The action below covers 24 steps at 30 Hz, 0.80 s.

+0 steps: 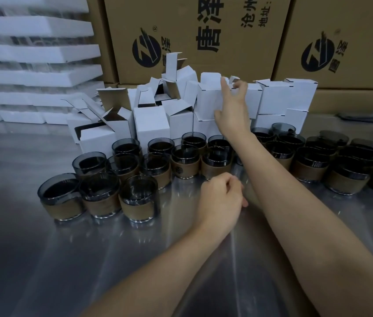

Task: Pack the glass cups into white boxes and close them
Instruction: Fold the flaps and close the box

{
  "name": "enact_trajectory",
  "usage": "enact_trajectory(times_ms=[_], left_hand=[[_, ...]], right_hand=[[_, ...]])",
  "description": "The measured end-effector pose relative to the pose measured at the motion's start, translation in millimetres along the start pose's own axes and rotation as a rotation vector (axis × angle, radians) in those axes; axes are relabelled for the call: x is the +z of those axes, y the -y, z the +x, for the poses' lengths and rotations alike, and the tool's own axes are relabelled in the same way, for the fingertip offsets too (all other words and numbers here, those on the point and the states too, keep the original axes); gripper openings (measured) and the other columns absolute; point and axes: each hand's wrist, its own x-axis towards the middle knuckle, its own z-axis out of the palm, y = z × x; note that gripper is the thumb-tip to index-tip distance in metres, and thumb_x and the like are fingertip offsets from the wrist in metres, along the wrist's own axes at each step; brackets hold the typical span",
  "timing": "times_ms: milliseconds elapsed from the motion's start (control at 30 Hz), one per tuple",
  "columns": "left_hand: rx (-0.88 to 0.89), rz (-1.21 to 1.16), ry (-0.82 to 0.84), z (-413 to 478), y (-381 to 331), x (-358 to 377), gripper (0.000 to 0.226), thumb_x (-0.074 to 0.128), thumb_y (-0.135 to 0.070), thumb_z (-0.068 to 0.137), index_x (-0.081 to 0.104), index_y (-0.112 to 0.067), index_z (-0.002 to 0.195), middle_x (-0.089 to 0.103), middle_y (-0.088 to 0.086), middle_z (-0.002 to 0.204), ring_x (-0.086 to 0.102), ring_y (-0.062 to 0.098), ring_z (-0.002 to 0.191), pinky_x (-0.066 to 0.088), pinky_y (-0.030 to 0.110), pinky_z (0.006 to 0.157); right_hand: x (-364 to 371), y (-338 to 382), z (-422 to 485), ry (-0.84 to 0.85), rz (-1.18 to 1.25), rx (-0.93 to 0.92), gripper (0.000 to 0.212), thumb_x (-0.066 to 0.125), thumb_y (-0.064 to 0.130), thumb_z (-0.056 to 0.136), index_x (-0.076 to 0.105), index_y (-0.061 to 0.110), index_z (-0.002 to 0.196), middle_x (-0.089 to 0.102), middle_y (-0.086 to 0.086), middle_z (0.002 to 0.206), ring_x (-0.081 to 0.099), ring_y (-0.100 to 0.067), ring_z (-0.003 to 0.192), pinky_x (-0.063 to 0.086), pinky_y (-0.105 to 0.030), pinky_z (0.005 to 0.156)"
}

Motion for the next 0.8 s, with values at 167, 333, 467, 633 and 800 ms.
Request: enact_trajectory(times_ms=[167, 333, 467, 633, 800], left_hand=[[0.055, 0.082, -0.009, 0, -3, -2, 0.03, 0.039, -0.015, 0.1, 0.059, -0.015, 0.079, 0.063, -0.001, 0.059, 0.063, 0.018, 0.059, 0.056, 0.037, 0.064], [-0.125, -0.09, 0.019, -3, -1, -4, 0.033, 0.049, -0.001, 0.093, 0.047, -0.025, 0.071, 0.053, -0.007, 0.068, 0.054, 0.012, 0.072, 0.044, 0.021, 0.063], [-0.263, -0.55, -0.018, -2, 0, -8, 0.036, 0.041, -0.008, 0.101, 0.056, -0.017, 0.07, 0.06, -0.007, 0.056, 0.06, 0.004, 0.055, 0.048, 0.018, 0.054], [-0.341, -0.728, -0.027, 4, 2, -9, 0.033, 0.04, -0.012, 0.102, 0.06, -0.019, 0.077, 0.064, -0.009, 0.057, 0.061, 0.007, 0.06, 0.05, 0.024, 0.063], [-0.342, -0.714, -0.058, 7, 0, -10, 0.027, 0.04, -0.013, 0.103, 0.06, -0.021, 0.085, 0.064, -0.006, 0.068, 0.063, 0.004, 0.064, 0.051, 0.022, 0.063]], right_hand=[[-12, 49, 3, -0.026, 0.322, -0.146, 0.067, 0.053, -0.002, 0.089, 0.03, 0.013, 0.15, 0.03, -0.008, 0.139, 0.047, -0.011, 0.07, 0.043, -0.016, 0.069], [2, 100, -12, 0.195, 0.289, -0.31, 0.062, 0.061, 0.017, 0.091, 0.037, 0.018, 0.147, 0.032, -0.003, 0.145, 0.053, -0.008, 0.102, 0.047, -0.026, 0.093], [27, 109, -16, 0.38, 0.059, -0.295, 0.082, 0.058, 0.057, 0.088, 0.02, 0.025, 0.153, 0.02, -0.005, 0.158, 0.027, -0.026, 0.142, 0.036, -0.045, 0.105], [50, 109, -13, 0.512, -0.1, -0.194, 0.095, 0.049, 0.075, 0.081, 0.012, 0.028, 0.155, 0.008, -0.005, 0.162, 0.01, -0.037, 0.146, 0.027, -0.055, 0.11], [56, 106, -10, 0.442, -0.133, -0.175, 0.098, 0.05, 0.079, 0.077, 0.018, 0.028, 0.154, 0.027, -0.01, 0.155, 0.032, -0.036, 0.138, 0.037, -0.047, 0.102]])
